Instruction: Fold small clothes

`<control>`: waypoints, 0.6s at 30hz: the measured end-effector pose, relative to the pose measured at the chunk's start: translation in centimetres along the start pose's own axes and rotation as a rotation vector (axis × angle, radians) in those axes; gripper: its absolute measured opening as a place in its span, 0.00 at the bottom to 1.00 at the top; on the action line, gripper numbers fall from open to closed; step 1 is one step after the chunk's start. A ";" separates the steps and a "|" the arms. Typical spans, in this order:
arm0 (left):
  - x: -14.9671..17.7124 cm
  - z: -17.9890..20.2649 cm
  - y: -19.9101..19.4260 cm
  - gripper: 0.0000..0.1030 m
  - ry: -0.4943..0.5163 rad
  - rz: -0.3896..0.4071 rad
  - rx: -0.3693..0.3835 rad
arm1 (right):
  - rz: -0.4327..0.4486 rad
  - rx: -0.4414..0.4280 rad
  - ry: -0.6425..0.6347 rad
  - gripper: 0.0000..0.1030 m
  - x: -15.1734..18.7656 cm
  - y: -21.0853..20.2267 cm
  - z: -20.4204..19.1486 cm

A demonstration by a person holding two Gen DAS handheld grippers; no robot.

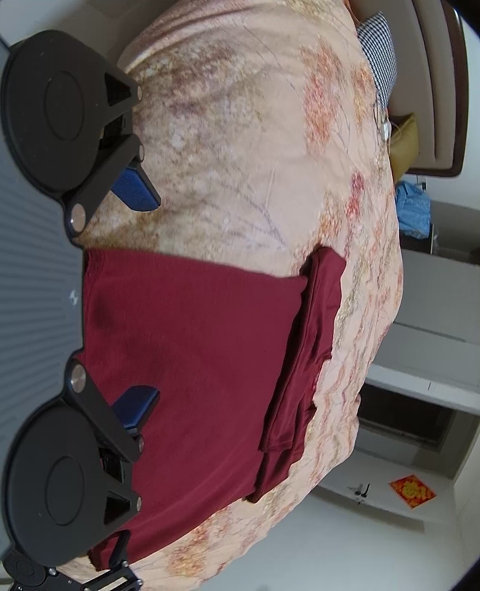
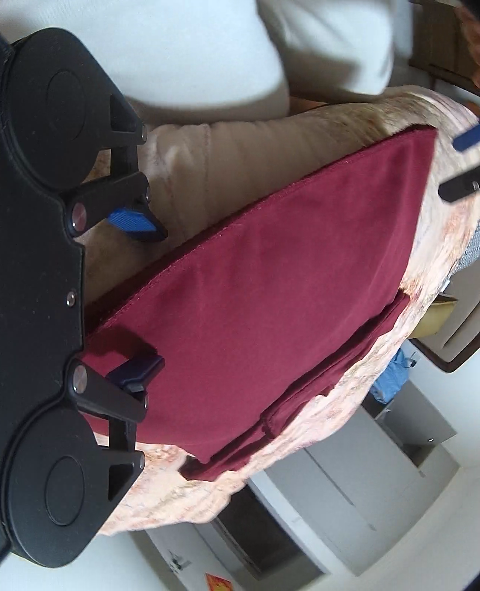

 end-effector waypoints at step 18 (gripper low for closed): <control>4.0 8.1 -2.0 1.00 0.493 0.194 0.017 | 0.224 -0.158 0.512 0.12 -4.1 -3.2 7.9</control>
Point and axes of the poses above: each gripper's, at about its wrist camera, not at the fingertips, and y roughly the way its jaws point, z to its right, x to its underside, the point moved 10 cm from there along y, roughly the way its jaws point, and after that the axes turned 12 degrees about -x, right-handed, at the moved point
